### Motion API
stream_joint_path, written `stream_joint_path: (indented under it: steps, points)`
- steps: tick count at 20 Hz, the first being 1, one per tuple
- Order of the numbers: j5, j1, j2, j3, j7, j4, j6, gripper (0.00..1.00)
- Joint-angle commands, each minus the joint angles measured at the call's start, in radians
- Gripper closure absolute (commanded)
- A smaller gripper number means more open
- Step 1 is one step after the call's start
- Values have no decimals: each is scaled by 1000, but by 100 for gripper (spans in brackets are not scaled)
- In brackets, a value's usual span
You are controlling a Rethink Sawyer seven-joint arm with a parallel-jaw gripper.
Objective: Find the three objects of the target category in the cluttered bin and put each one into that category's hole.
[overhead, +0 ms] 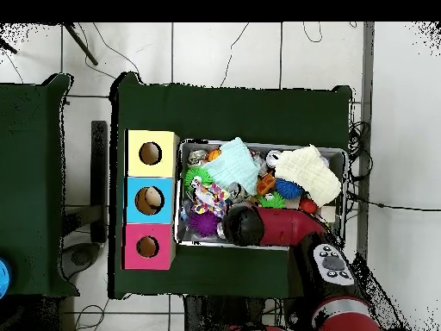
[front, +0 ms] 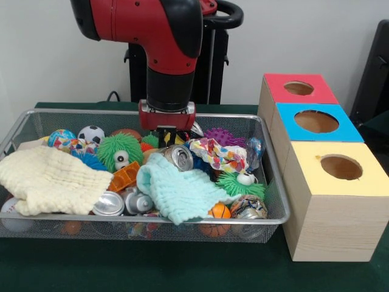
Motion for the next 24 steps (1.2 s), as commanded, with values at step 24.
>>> stream_joint_path:
  steps: [24]
  points:
    - [29, -21, -93, 33, 130, 107, -31, 100]
